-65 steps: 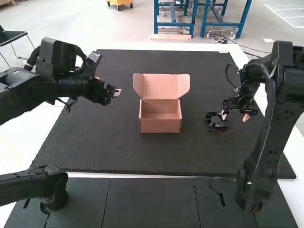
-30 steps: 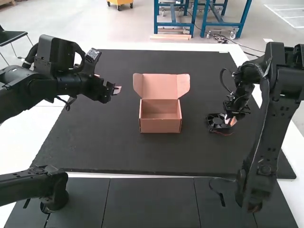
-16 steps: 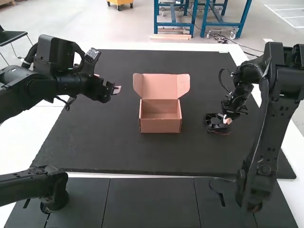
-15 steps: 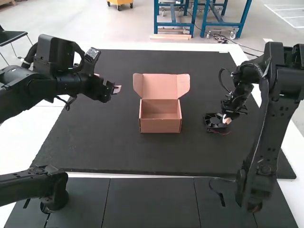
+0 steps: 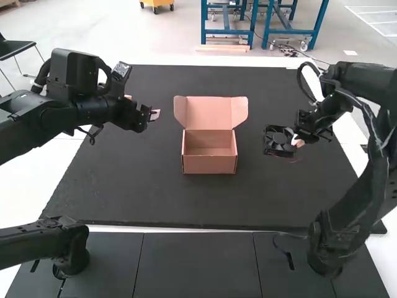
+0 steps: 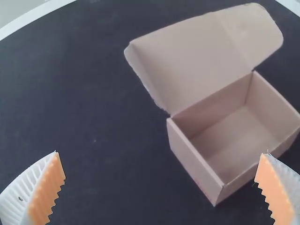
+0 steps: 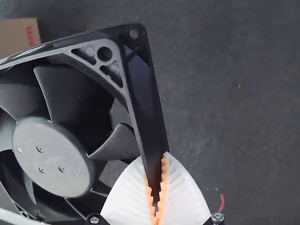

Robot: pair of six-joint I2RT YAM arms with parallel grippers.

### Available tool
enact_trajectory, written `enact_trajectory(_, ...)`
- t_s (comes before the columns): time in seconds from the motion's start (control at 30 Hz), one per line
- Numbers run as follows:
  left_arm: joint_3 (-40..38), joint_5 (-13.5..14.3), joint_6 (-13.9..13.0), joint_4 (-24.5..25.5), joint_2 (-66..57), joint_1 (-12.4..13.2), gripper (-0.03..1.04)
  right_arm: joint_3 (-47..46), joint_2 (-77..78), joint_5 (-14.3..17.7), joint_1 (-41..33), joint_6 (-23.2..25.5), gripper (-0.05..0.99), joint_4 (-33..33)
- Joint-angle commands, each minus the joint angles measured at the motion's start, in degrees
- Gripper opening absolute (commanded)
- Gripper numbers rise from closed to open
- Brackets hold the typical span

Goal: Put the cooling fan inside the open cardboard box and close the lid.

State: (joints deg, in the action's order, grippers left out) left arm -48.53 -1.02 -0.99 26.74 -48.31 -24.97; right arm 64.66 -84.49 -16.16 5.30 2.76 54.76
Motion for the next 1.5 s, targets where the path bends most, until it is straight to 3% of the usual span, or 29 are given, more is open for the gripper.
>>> enact_trajectory(0.0, 0.5, 0.7, 2.7, -1.6, 0.9, 0.2, 0.96, -2.4, 7.0, -1.6, -2.8, 4.8, -0.02, 0.2)
enact_trajectory(0.17, 2.3, 0.9, 6.7, -3.8, 0.9, 0.4, 0.96, -6.8, 15.8, -0.5, -8.1, 10.3, -0.02, -1.4)
enact_trajectory(0.4, 3.9, 0.8, 8.2, -4.2, 0.9, 0.3, 0.96, -9.4, 20.3, -0.5, -18.3, 17.1, -0.02, -1.2)
enact_trajectory(0.6, 2.2, -1.6, 7.4, 1.3, 0.9, -0.2, 0.96, -9.2, 18.6, -0.7, -26.9, 19.6, -0.02, -1.0)
enact_trajectory(0.83, 0.0, -2.1, 3.4, 7.5, 1.6, -0.2, 0.96, -6.3, 10.7, -0.6, -31.6, 21.1, -0.02, -4.6)
enact_trajectory(1.13, -0.6, -2.1, 0.8, 10.3, 3.1, -0.3, 0.96, 2.0, -1.0, -0.4, -34.9, 21.3, -0.02, -8.2)
enact_trajectory(1.47, -0.6, -2.1, 0.7, 10.3, 3.4, -0.2, 0.96, 8.3, -7.7, -1.1, -38.7, 22.9, -0.02, -8.1)
